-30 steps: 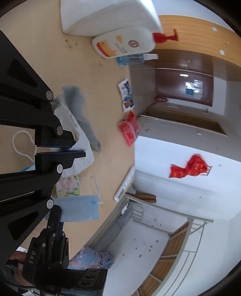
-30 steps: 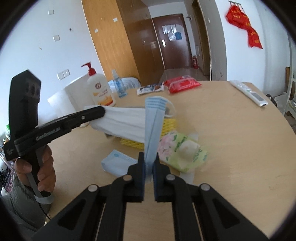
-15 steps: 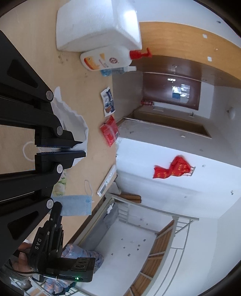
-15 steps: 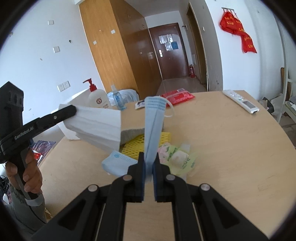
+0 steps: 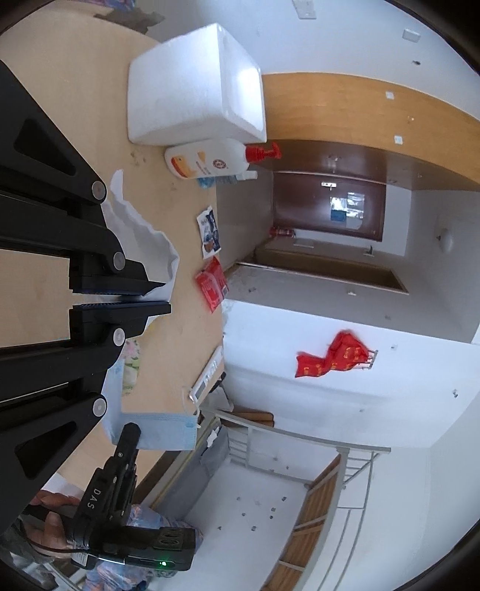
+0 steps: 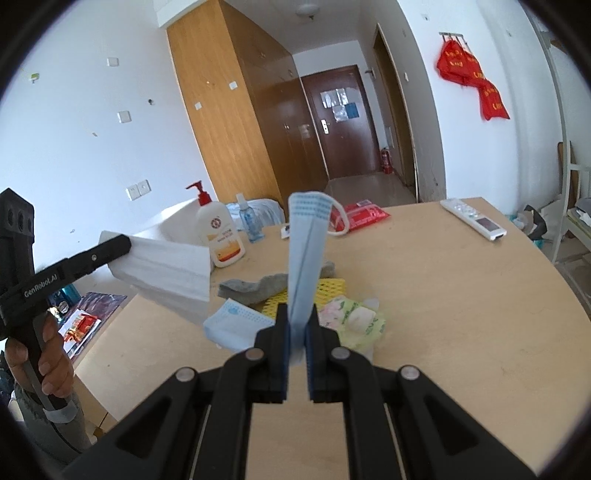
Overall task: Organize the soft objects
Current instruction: 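Lift and carry the tissue and mask in both tools toward the white foam box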
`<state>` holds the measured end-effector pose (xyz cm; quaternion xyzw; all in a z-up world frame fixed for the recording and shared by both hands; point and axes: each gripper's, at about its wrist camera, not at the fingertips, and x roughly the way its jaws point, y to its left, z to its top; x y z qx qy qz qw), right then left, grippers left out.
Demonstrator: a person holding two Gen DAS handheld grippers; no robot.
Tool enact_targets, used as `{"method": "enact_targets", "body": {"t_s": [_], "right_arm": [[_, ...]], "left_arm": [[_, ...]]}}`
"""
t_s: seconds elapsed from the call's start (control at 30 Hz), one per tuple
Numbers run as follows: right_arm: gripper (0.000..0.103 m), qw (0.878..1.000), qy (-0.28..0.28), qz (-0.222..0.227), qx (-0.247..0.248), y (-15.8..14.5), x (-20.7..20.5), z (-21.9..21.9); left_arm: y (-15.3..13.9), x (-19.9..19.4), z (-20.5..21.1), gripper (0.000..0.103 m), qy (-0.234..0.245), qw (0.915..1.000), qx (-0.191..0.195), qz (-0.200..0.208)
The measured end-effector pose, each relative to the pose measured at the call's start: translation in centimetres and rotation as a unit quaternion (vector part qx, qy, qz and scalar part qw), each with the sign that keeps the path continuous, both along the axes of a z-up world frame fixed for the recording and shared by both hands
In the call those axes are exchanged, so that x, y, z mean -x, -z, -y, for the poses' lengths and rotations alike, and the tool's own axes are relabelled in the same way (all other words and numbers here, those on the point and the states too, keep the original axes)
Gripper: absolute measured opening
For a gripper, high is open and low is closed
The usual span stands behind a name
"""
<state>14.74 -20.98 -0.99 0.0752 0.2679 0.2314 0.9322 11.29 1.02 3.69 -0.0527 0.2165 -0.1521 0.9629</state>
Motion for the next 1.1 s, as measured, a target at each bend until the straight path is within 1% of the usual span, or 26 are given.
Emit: {"method": "enact_targets", "body": {"t_s": [0.13, 0.3, 0.4, 0.77, 0.93, 1.1], "right_arm": [[0.010, 1.000, -0.008, 0.013, -0.004, -0.6, 1.5, 0.0], [0.010, 0.999, -0.011, 0.032, -0.006, -1.5, 3.3, 0.4], [0.010, 0.999, -0.020, 0.039, -0.011, -1.9, 4.0, 0.1], [0.010, 0.996, -0.063, 0.065, -0.012, -2.9, 6.1, -2.0], [0.010, 0.994, -0.080, 0.070, -0.013, -3.0, 6.9, -3.0], [0.010, 0.992, -0.105, 0.073, -0.011, -3.1, 7.2, -4.4]], "left_arm": [[-0.3, 1.7, 0.1, 0.003, -0.003, 1.0000, -0.004, 0.007], [-1.2, 4.8, 0.1, 0.003, -0.019, 0.9992, -0.013, 0.032], [-1.4, 6.4, 0.0, 0.003, -0.036, 0.9983, -0.023, 0.040], [-1.8, 10.5, -1.4, 0.003, -0.089, 0.9944, -0.033, 0.046], [-2.0, 12.0, -2.2, 0.003, -0.116, 0.9915, -0.035, 0.048], [-1.9, 13.5, -2.8, 0.003, -0.150, 0.9863, -0.046, 0.050]]}}
